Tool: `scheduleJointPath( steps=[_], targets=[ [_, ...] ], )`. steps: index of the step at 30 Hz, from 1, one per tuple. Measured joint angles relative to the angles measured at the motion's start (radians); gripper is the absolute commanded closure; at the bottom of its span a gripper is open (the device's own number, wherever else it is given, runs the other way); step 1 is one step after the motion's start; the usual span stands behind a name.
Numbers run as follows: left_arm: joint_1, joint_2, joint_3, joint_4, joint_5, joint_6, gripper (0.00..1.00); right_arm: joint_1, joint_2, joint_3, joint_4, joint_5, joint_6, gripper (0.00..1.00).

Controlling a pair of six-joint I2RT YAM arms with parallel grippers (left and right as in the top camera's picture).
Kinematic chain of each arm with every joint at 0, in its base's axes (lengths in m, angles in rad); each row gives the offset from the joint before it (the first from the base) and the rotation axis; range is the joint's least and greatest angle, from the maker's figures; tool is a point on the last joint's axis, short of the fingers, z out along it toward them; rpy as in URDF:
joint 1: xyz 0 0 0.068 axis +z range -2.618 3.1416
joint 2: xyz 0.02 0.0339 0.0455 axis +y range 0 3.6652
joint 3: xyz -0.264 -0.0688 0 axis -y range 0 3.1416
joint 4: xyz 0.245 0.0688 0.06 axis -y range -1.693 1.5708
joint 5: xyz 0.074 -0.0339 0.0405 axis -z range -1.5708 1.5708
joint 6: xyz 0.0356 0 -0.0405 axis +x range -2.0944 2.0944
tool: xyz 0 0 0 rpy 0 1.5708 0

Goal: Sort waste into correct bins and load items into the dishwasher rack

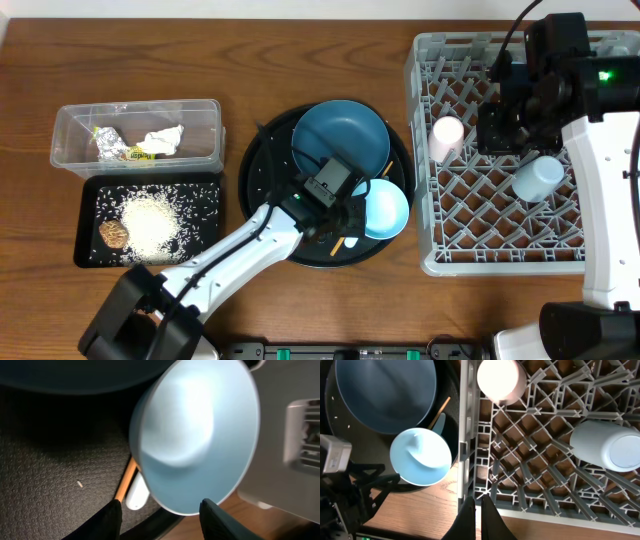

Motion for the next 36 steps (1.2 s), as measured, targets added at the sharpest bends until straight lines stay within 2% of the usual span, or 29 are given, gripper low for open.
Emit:
scheduleJointPath(
  steps=[10,24,27,34,36],
  targets=[
    [0.000,0.070,0.000,0.000,-0.016,-0.001,0.48,0.000,0.000,0.000,0.001,0.000,0.000,0.99],
    [0.000,0.074,0.000,0.026,-0.018,-0.004,0.49,0.000,0.000,0.000,-0.002,0.000,0.000,0.99],
    [0.000,0.074,0.000,0.038,-0.018,-0.019,0.66,0.000,0.000,0.000,-0.002,0.000,0.000,0.99],
    [0.000,0.074,0.000,0.042,-0.019,-0.032,0.67,0.000,0.000,0.000,-0.004,0.000,0.000,0.99],
    [0.000,0.074,0.000,0.042,-0.019,-0.035,0.75,0.000,0.000,0.000,-0.005,0.000,0.000,0.99]
  ],
)
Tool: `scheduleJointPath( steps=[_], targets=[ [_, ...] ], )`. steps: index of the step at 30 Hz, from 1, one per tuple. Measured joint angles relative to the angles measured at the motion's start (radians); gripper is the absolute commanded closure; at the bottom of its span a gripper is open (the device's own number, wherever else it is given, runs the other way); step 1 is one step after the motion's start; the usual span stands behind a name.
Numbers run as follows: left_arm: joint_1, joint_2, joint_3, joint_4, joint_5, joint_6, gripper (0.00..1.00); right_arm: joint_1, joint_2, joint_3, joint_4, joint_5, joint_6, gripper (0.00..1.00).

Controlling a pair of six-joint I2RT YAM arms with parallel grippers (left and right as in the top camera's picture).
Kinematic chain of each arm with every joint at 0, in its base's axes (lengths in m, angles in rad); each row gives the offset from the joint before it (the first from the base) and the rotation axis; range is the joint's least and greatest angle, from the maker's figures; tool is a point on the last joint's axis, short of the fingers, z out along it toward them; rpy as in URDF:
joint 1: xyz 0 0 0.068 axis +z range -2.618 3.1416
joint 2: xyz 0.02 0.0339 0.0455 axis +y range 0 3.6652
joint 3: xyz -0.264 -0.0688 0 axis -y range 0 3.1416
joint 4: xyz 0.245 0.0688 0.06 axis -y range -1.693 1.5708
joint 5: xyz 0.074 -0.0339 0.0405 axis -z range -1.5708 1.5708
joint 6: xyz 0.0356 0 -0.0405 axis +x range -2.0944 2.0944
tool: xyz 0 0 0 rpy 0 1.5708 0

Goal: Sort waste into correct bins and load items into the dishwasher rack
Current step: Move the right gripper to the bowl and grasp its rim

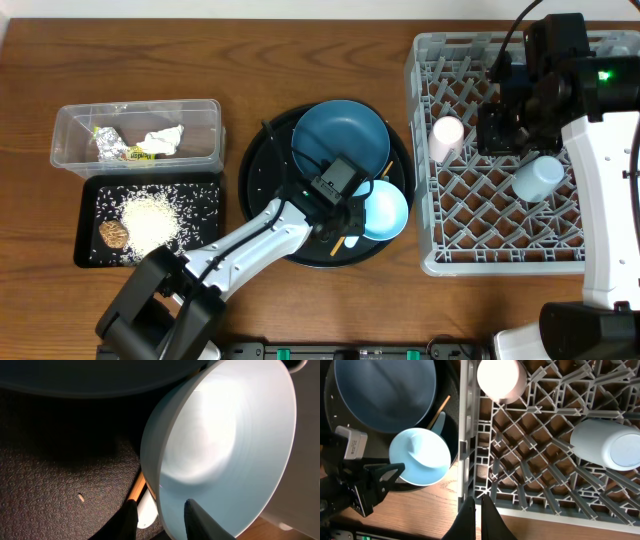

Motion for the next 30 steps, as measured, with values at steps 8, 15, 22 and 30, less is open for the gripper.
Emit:
scheduleJointPath(
  steps=[8,15,22,30],
  targets=[
    [0.000,0.000,0.000,0.002,-0.004,-0.008,0.94,0.000,0.000,0.000,-0.002,0.000,0.000,0.99],
    [0.000,0.000,0.000,0.002,-0.003,-0.010,0.93,0.000,0.000,0.000,-0.006,0.000,0.000,0.99],
    [0.000,-0.001,0.000,0.002,-0.003,-0.010,0.94,0.000,0.000,0.000,-0.009,0.000,-0.002,0.99],
    [0.000,-0.139,0.000,0.002,0.004,-0.010,0.94,0.044,0.000,0.000,-0.018,-0.077,-0.080,0.69]
  ],
)
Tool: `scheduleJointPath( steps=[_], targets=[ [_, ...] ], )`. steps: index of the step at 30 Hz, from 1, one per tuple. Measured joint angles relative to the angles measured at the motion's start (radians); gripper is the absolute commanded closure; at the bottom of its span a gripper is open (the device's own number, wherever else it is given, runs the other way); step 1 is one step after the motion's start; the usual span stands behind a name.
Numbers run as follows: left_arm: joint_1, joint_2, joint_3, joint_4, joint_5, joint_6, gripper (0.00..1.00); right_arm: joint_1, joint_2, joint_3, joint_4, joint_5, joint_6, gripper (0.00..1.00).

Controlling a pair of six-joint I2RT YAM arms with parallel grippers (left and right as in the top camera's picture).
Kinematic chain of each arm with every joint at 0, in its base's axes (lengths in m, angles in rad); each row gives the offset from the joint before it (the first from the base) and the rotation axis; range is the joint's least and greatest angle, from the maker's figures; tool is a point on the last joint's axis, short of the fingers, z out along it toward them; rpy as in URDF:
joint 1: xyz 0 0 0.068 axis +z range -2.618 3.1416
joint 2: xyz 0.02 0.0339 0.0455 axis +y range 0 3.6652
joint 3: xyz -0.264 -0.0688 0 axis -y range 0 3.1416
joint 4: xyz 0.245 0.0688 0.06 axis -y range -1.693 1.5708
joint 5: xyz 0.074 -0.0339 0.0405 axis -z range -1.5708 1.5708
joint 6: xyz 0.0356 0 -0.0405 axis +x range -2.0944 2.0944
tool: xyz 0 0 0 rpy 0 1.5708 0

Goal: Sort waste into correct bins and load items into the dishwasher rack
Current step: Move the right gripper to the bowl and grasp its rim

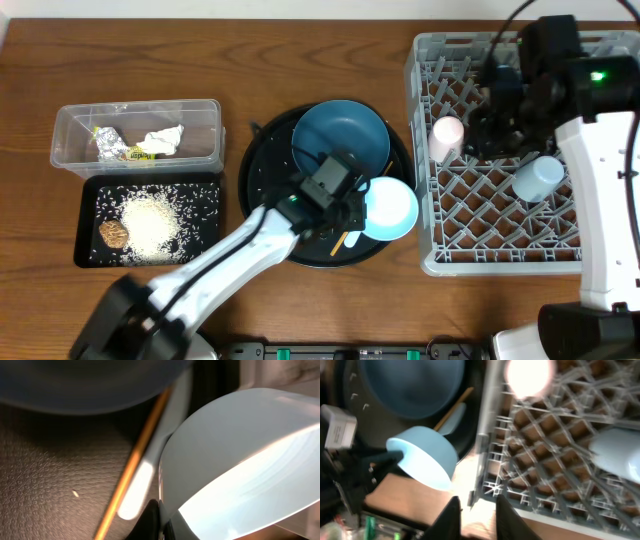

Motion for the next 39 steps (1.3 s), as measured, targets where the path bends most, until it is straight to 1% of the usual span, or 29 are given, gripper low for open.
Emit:
scheduleJointPath(
  steps=[2,7,11,15,19,28,32,39],
  targets=[
    [0.000,-0.059,0.000,0.001,0.011,0.000,0.94,0.033,0.000,0.000,0.004,-0.018,-0.012,0.62],
    [0.000,-0.163,0.000,0.000,0.054,-0.011,0.94,0.125,0.000,-0.002,0.037,-0.023,-0.031,0.59],
    [0.000,-0.200,0.000,0.000,0.084,-0.015,0.94,0.203,0.000,-0.005,0.066,0.013,-0.034,0.58],
    [0.000,-0.211,0.000,0.000,0.106,-0.015,0.94,0.259,0.000,-0.010,0.079,0.037,-0.038,0.62],
    [0.000,-0.211,0.000,0.000,0.119,-0.015,0.94,0.284,0.000,-0.047,0.090,0.046,-0.038,0.63],
    [0.003,-0.211,0.000,-0.011,0.131,-0.014,0.94,0.288,0.000,-0.145,0.131,0.068,-0.038,0.67],
    [0.006,-0.200,0.000,-0.011,0.127,-0.015,0.94,0.288,0.000,-0.147,0.177,0.069,-0.038,0.66],
    [0.010,-0.113,0.000,-0.011,0.123,-0.015,0.94,0.288,0.000,-0.105,0.182,0.062,-0.038,0.66]
  ],
)
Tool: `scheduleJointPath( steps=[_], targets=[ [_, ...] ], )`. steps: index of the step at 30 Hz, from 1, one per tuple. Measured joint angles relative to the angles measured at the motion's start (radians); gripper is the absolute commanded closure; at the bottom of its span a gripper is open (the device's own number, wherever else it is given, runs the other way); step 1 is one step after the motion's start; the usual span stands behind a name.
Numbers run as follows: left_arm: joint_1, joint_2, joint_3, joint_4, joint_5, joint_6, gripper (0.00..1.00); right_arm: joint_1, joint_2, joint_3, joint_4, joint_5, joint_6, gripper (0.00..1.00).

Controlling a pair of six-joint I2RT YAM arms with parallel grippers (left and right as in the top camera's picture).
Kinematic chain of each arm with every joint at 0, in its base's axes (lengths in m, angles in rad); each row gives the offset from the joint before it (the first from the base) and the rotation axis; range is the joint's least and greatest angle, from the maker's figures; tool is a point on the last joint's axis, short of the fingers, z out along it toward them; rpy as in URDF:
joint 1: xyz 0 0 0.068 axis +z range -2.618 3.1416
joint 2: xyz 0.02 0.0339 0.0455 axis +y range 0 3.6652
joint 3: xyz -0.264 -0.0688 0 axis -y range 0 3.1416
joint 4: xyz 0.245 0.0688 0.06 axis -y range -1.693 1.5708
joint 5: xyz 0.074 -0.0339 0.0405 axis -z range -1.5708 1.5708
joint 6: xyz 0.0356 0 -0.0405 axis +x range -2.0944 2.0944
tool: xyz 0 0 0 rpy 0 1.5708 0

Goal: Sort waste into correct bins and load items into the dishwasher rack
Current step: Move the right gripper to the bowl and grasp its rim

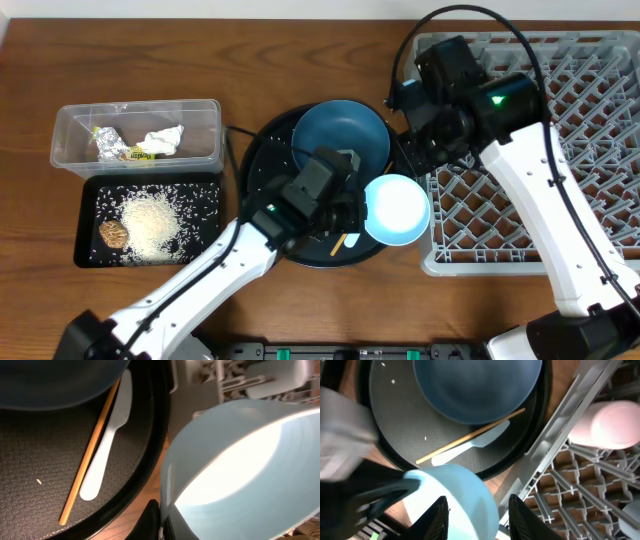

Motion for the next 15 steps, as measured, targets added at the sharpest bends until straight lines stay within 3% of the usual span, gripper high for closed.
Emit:
scheduleJointPath(
  steps=[15],
  targets=[
    [0.005,0.004,0.000,0.028,-0.003,0.000,0.94,0.020,0.000,-0.008,-0.104,0.001,-0.028,0.66]
  ],
)
